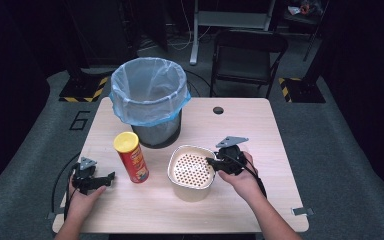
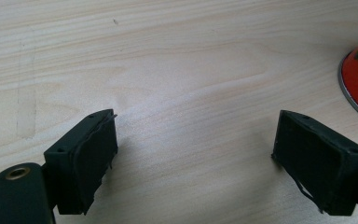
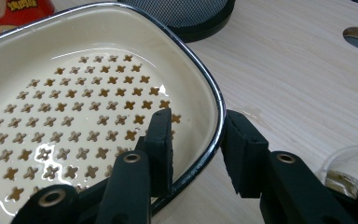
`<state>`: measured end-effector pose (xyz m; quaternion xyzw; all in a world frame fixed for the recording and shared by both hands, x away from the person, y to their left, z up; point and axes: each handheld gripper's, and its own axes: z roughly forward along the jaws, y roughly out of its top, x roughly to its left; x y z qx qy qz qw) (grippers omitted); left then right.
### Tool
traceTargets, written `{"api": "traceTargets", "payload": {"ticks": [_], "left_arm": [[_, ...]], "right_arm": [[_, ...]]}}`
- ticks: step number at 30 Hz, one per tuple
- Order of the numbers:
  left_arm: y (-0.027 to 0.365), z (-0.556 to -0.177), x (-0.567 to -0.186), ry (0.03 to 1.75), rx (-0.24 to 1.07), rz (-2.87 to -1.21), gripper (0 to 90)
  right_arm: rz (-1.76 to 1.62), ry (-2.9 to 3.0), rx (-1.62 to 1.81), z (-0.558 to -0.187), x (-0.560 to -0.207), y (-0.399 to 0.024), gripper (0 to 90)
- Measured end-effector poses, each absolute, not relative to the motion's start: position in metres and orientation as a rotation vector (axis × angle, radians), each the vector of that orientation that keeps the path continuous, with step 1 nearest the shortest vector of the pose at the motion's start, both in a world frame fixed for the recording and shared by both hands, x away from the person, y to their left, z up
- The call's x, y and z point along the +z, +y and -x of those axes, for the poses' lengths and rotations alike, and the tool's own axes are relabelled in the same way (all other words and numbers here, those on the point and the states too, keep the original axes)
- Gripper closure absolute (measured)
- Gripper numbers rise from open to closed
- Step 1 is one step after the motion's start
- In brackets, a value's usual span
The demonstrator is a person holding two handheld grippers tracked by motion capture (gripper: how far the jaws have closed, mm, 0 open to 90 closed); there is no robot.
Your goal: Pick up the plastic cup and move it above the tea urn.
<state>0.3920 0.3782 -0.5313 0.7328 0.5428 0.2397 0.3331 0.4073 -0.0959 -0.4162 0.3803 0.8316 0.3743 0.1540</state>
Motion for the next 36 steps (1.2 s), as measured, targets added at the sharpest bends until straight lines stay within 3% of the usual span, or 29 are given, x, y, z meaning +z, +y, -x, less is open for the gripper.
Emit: {"api": "traceTargets", "payload": {"ticks": [12,14,22,36], "left_arm": [[0.378,-0.392,-0.531,1.420,0.624,-1.920,13.1],[0.378,-0.392,-0.531,1.420,0.623,-1.922,13.1],[0.378,-0.392,-0.531,1.416,0.629,-1.915,13.0],[0.378,-0.392,-0.531,1.416,0.630,-1.915,13.1]], "right_arm": [[-1.103,2.384,1.120,-0.384,-0.416,-0.119,63.5],[-1.109,2.327,1.153,-0.379,-0.407,-0.126,55.9],[-1.147,2.220,1.135,-0.381,-0.393,-0.151,43.7],[-1.287,2.105,1.042,-0.404,-0.442,-0.187,24.7]]}}
